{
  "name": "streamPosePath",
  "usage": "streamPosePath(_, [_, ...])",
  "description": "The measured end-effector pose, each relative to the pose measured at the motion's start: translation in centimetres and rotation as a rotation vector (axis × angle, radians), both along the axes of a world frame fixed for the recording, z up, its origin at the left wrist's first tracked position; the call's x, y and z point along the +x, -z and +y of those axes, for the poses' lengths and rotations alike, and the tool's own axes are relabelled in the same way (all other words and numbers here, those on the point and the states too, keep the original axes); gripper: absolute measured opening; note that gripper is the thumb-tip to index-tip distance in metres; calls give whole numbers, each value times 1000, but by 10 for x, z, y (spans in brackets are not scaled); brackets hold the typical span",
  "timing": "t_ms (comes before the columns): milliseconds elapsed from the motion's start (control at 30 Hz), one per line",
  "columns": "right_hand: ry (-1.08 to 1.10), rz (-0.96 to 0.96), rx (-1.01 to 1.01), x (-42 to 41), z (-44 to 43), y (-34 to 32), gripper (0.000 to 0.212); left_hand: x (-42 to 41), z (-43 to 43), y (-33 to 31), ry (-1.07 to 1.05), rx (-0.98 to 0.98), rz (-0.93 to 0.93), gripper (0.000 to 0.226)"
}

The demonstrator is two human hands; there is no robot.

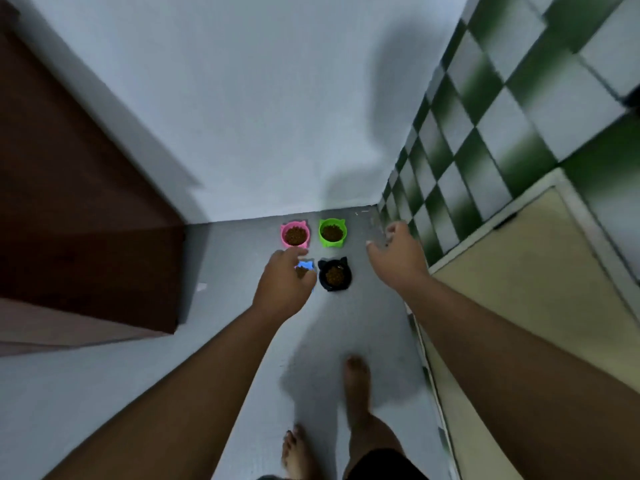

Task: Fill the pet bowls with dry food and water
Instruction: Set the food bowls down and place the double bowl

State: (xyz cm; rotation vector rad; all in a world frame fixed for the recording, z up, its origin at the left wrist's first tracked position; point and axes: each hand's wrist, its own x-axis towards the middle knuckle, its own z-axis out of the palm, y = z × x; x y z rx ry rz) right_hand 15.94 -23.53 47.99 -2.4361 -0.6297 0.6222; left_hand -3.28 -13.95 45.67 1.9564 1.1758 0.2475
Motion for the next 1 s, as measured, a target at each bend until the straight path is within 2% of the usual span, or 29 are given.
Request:
streamPosePath(100, [0,-33,44,-31,-52,-47,57,-15,-35,-56,59,-10,-33,43])
streamPosePath(200, [-38,-80,24,-63,-109,-68,61,-27,-74,-90,158,25,-39,43])
streamPosePath(567, [54,-172,138,-109,-297,-118,58,-62,-247,-137,252,54,-131,38])
streamPosePath(733, [82,-225,104,-144,-395,-130,53,-70,-327,-154,368,46,-179,39])
streamPosePath(1000, [406,-273,173,-209,-530,-163,54,-76,-425,-175,691,70,-204,36])
